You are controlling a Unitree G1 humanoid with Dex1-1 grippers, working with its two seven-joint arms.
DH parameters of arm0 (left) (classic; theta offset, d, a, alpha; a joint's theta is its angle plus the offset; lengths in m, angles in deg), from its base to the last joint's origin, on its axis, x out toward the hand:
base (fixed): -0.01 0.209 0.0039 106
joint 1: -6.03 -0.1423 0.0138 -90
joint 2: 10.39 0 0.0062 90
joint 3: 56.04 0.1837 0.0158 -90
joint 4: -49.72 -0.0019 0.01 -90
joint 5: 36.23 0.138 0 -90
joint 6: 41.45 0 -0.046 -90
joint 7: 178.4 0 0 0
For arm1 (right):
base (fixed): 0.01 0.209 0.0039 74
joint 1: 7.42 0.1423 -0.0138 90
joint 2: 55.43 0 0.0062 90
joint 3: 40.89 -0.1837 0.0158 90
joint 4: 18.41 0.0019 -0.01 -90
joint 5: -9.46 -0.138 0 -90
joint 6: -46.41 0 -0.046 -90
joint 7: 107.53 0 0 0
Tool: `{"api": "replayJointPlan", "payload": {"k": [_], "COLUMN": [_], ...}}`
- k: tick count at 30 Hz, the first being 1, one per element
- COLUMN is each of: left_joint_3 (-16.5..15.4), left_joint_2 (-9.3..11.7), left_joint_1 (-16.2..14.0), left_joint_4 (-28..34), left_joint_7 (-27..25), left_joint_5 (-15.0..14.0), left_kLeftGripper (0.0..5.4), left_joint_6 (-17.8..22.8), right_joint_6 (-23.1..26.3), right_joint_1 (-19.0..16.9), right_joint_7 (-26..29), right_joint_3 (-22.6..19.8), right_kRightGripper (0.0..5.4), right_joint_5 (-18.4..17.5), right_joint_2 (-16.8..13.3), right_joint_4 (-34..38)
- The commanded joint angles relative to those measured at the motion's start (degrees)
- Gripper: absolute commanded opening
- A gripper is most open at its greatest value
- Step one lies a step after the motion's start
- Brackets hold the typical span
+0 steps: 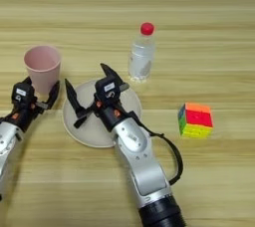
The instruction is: Move the objects on the table
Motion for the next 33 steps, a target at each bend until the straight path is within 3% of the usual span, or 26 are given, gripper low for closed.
{"api": "replayJointPlan", "payload": {"k": [1,22,33], "left_joint_3": [-0.5,-0.5,-0.4], "left_joint_2": [0.7,0.4,0.2], "left_joint_1": [1.5,5.1,5.4], "left_joint_4": [-2.8,-14.9,-16.7], "left_joint_7": [0.5,1.6,2.7], "left_joint_5": [0.1,0.4,0.8], "left_kLeftGripper": [3.72,3.72,3.72], "left_joint_6": [-1.4,-5.7,-6.8], "right_joint_6": [-0.7,-0.7,-0.8], "right_joint_1": [0.1,0.4,0.3], "right_joint_7": [-0.1,0.1,0.1], "right_joint_3": [-0.2,-0.4,-0.7], "right_kRightGripper": [5.40,5.40,5.40], "right_joint_5": [-0.2,-0.2,-0.3], "right_joint_2": [1.1,1.0,0.9], "right_joint_4": [-0.4,-0.7,-0.6]}}
